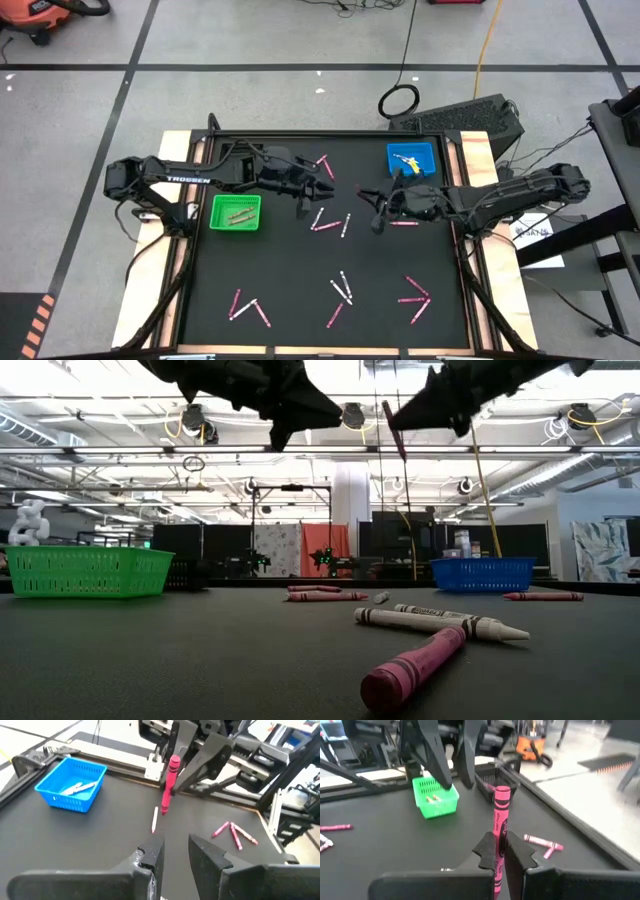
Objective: Sort crayons
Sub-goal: Put the red crayon into the black bin
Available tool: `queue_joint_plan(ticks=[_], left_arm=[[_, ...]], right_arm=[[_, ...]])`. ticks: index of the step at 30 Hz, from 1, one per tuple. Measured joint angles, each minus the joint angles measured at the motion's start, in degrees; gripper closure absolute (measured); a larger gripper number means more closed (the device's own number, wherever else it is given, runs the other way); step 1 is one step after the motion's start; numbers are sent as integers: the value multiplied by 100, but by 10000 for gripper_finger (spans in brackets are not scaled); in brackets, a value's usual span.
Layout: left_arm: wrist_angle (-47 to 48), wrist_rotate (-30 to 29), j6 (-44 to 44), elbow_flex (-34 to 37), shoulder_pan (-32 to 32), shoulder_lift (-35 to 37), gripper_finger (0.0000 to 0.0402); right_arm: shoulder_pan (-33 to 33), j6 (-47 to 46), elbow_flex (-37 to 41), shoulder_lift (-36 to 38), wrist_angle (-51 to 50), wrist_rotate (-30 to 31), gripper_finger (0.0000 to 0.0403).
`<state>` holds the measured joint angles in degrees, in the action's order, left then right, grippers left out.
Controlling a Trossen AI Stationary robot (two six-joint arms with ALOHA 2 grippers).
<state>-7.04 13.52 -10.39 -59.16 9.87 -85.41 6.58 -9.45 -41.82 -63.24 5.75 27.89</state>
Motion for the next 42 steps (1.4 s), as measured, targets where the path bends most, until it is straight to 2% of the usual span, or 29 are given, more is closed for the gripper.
queue_joint_plan(ticks=[6, 9, 11, 15, 42], left_arm=[[-319, -7, -213, 0, 37, -2, 311], [-553, -7, -278, 0, 35, 0, 311], [-658, -7, -280, 0, 35, -1, 311], [-687, -10, -280, 0, 39, -2, 311], [-1371, -16, -285, -7, 66, -164, 311]], right_arm=[[-258, 536, 0, -72, 903, -571, 403], [-340, 762, 0, -237, 1286, -572, 403], [-379, 816, 0, -330, 1456, -599, 403], [-453, 824, 0, -464, 1768, -1021, 403], [-587, 855, 4, -909, 2605, -1198, 403]])
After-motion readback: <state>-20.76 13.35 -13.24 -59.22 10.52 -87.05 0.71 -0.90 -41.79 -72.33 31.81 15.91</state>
